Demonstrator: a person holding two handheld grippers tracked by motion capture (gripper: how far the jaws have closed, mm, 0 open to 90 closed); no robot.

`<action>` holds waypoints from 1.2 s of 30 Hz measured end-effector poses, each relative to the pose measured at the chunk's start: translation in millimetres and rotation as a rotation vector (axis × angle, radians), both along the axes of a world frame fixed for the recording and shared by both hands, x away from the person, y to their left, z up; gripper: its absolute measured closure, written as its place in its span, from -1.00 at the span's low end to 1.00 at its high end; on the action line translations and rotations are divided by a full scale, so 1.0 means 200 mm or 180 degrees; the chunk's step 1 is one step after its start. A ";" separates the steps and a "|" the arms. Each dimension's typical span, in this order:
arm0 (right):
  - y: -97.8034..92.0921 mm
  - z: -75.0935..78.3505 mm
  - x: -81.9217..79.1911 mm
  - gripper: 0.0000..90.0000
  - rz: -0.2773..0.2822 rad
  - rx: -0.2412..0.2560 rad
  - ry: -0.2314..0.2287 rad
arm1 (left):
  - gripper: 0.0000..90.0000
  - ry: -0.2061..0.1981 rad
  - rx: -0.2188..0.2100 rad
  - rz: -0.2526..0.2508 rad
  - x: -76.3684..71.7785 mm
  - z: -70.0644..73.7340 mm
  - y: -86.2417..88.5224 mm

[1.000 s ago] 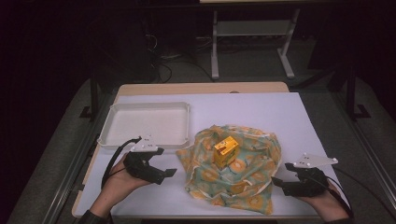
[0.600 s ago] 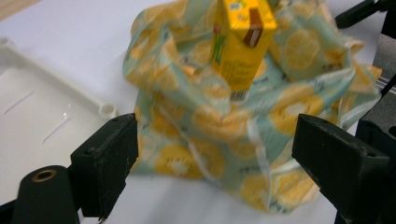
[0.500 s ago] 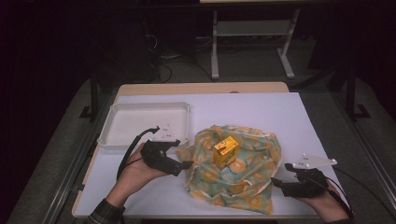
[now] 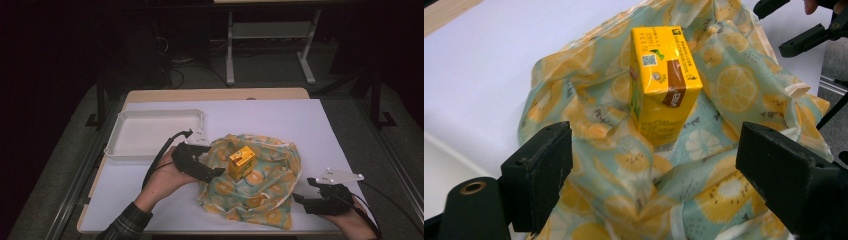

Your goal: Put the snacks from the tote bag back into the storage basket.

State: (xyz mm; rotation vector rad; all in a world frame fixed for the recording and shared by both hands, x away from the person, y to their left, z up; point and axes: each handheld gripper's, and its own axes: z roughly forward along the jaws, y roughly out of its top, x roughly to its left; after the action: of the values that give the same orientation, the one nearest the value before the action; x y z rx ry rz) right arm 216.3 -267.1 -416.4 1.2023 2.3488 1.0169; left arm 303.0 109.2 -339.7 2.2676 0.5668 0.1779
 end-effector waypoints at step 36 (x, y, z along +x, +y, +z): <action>-0.05 -0.03 -0.01 -0.51 -0.0091 -0.0024 -0.0013 | -0.61 0.0088 0.0345 -0.0129 0.13 -0.12 -0.38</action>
State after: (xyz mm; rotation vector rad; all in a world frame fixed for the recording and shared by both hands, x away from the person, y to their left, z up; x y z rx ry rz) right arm 214.9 -276.6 -421.5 1.2262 2.3234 0.9995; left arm 328.7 33.4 -364.2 2.3879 0.5367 0.1607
